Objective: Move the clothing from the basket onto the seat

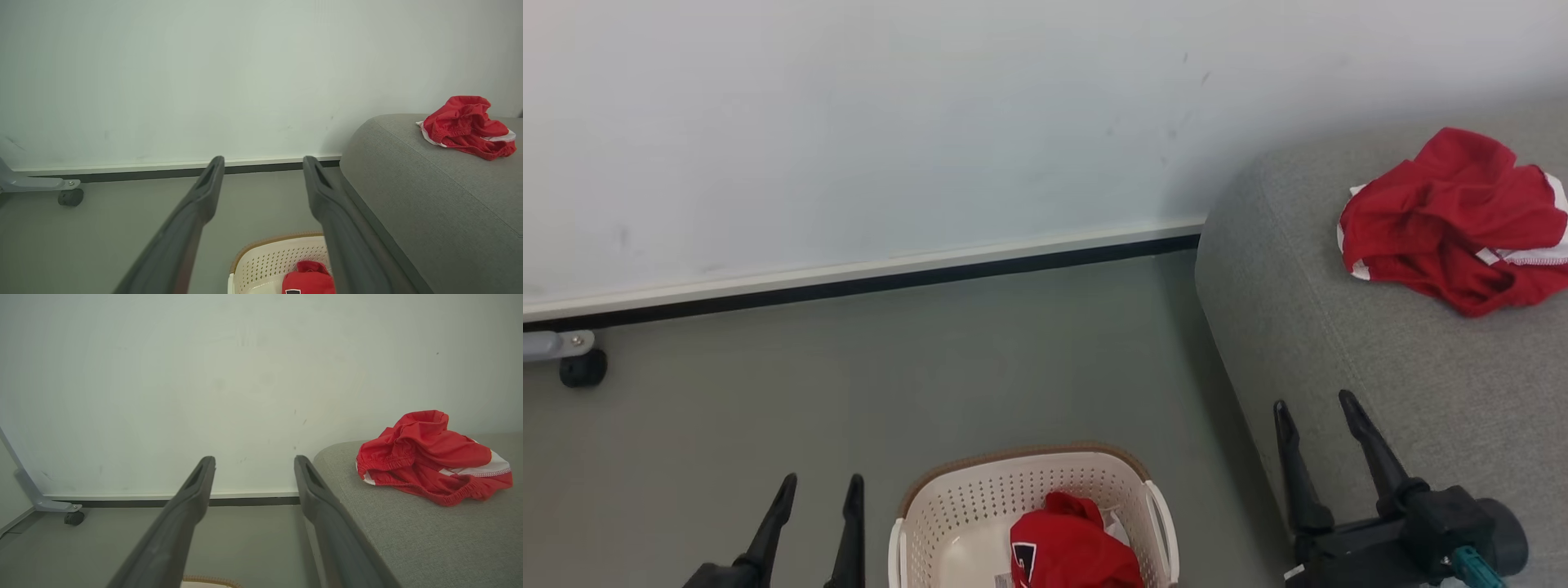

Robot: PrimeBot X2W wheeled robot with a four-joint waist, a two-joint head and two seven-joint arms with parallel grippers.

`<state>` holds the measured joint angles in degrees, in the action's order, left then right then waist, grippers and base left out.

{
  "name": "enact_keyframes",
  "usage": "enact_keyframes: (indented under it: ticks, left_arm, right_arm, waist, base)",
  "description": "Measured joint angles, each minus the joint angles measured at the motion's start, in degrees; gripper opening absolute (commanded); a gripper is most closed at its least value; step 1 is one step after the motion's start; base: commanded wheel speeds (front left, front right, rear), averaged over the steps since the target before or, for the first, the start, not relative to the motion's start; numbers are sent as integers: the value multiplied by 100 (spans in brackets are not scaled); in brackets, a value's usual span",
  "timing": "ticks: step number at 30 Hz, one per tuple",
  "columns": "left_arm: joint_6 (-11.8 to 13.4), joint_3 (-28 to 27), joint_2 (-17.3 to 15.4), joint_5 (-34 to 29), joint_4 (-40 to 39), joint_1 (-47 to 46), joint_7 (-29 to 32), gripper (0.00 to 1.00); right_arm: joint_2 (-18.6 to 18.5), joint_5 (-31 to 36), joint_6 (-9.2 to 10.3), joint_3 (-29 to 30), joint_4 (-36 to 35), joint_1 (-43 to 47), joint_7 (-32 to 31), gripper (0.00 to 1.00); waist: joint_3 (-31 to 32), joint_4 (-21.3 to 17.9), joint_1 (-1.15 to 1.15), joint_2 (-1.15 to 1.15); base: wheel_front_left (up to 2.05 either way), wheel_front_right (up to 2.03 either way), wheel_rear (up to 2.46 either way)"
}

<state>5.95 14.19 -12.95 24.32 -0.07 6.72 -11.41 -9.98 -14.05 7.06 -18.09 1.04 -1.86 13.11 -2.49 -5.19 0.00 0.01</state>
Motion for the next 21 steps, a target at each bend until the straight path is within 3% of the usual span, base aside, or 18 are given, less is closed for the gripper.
enact_keyframes:
  ticks: [21]
  left_arm:
    - [-608,1269,310,-649,1023,-1689,822,100]
  right_arm:
    - [-77,207,8,464,-532,-1027,8,100]
  waist:
    - [-1632,-327,1,0]
  base:
    - [0,0,0]
